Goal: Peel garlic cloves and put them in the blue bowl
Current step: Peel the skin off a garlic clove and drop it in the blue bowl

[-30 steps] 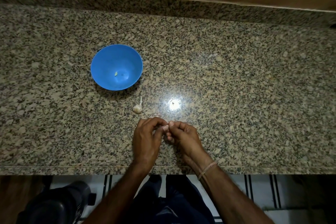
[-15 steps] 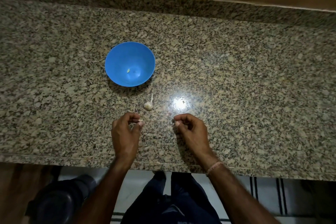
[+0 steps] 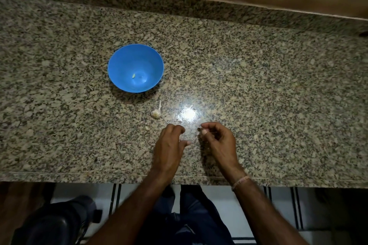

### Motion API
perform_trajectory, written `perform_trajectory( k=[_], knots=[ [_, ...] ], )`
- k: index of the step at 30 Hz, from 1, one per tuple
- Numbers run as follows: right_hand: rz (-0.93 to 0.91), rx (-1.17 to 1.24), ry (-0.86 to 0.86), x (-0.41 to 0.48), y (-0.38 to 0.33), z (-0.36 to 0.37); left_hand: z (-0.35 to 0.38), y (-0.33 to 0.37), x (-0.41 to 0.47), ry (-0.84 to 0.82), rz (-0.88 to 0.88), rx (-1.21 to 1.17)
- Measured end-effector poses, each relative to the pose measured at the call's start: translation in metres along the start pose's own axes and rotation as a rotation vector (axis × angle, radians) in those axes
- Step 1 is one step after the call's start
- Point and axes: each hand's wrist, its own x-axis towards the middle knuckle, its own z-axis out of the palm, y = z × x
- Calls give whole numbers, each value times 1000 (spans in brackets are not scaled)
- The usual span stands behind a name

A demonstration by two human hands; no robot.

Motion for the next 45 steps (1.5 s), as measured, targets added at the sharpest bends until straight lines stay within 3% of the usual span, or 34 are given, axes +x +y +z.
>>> perform_trajectory(
  k=[5,8,13,18,25,28,36,39,45],
  knots=[
    [-49,-22,-10,-6,9,4,-4,-6,-2,25,24,27],
    [-167,-165,-25,-10,13,7,-5,-5,-1,17,39,65],
    [-350,-444,-142,-19,13,28,-18,-5,-11,124,-132,-126],
    [-373,-373,-138,-4,-9,55,-29,-14,-18,210,-259,-249],
    [-490,-580,-240,26,-6,66,-36,-10,-25,261,-323,-300],
    [-524,-558,-189,22,-10,66,-36,-9,-27,262,-362,-284],
    [-753,-874,-201,44,-5,59,-29,3,-21,323,-511,-272],
    [-632,-776,-278,42,-2,47,-24,9,-22,345,-556,-321],
    [96,51,-627,-9,-42,58,-35,12,-45,558,-697,-527]
  ],
)
